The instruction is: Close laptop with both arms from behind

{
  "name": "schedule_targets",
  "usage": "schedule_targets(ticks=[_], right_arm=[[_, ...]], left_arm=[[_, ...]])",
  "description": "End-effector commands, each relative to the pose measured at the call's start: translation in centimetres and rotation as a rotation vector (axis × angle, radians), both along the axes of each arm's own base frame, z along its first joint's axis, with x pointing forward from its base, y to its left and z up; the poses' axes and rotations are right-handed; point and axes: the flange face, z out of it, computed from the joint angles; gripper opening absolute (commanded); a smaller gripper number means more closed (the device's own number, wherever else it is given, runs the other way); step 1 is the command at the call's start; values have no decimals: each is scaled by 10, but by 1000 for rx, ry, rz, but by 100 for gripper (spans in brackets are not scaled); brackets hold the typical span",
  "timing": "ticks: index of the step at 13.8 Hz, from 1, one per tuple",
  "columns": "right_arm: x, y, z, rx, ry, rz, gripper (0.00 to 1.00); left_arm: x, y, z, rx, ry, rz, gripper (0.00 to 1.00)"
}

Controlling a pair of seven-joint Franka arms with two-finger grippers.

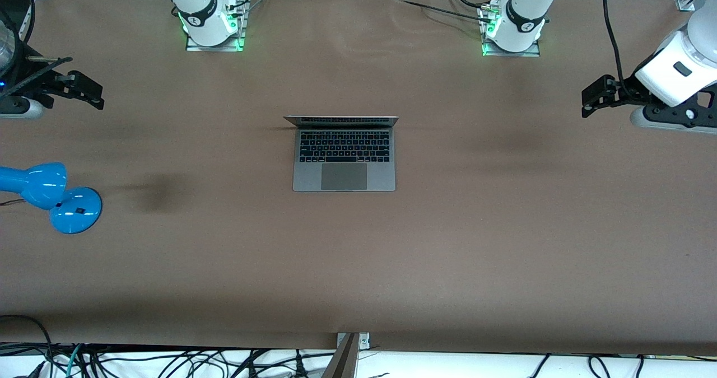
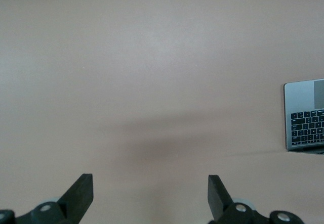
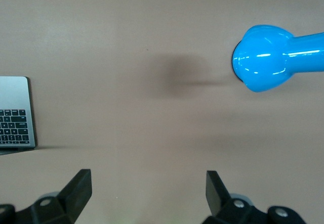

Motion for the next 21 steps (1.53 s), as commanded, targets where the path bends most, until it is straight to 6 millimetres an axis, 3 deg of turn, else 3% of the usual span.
schedule_targets(ticks=[1, 6, 12, 18, 21], right_arm=[[1, -1, 6, 18, 4, -19, 100], [2, -2, 6, 23, 3, -13, 100], [2, -7, 4, 58, 7, -26, 100], [2, -9, 4, 58, 7, -29, 100], [2, -8, 4, 58, 7, -28, 100]], left_arm=[[1, -1, 3, -10, 9, -18, 100], [0, -5, -4, -35, 28, -19, 100], [-4, -16, -27, -90, 84, -10, 100], [-10, -40, -47, -120, 138, 71, 100], [-15, -66, -50, -115, 146, 104, 100]])
